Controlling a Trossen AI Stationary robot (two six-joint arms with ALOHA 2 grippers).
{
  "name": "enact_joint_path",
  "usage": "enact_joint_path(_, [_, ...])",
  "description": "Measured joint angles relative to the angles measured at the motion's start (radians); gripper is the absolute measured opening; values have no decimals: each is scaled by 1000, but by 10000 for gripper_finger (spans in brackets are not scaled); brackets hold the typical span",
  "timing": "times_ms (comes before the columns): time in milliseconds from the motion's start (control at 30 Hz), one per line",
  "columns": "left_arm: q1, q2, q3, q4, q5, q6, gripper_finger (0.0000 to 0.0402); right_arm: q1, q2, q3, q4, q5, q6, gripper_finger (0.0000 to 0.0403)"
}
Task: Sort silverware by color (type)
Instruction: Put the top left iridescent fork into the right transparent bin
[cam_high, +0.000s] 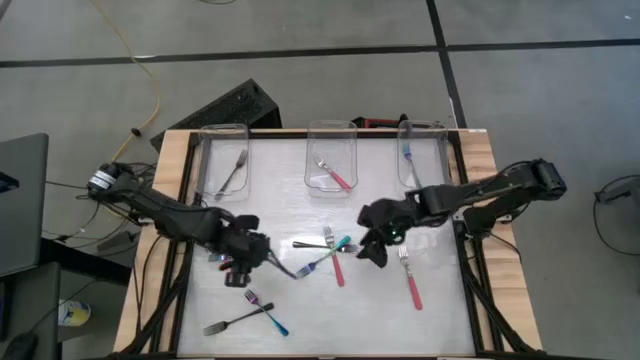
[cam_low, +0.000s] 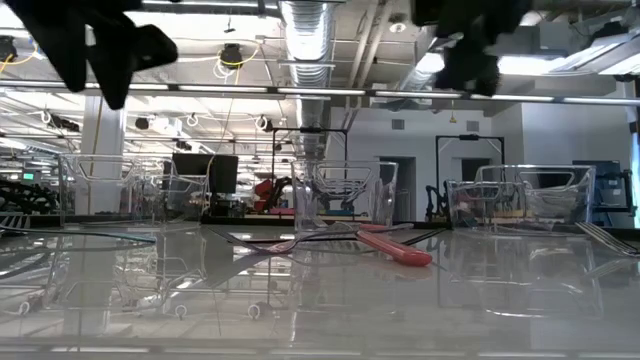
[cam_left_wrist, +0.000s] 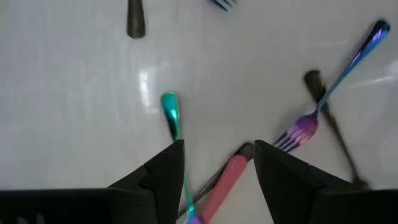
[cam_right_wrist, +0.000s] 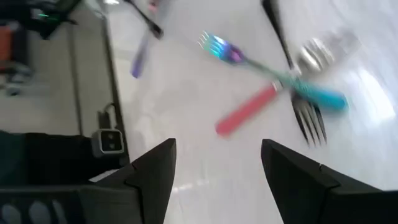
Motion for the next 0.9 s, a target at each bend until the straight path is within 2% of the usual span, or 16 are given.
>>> enact_joint_path(133, [-40, -131, -138, 76, -140, -8, 176, 74, -1, 32, -158, 65, 171, 260])
enact_joint_path(200, [-42, -212, -236, 143, -173, -52, 176, 120, -1, 32, -243, 77, 265, 260])
enact_joint_path(333, [-31, -361, -410, 390, -157, -136, 176, 221, 0, 24, -389, 119, 432, 260])
enact_joint_path(467, [-31, -443, -539, 664, -127, -154, 176, 275, 1, -11, -401, 153, 551, 259])
enact_joint_path(533, [-30, -451, -585, 733, -125, -147, 176, 287, 1, -37, -379, 188, 574, 259])
enact_joint_path(667, [-30, -432, -615, 749, -102, -179, 176, 281, 2, -90, -292, 219, 561, 259])
enact_joint_path(900, [-30, -404, -615, 675, -48, -235, 176, 214, 2, -98, -202, 251, 332, 259])
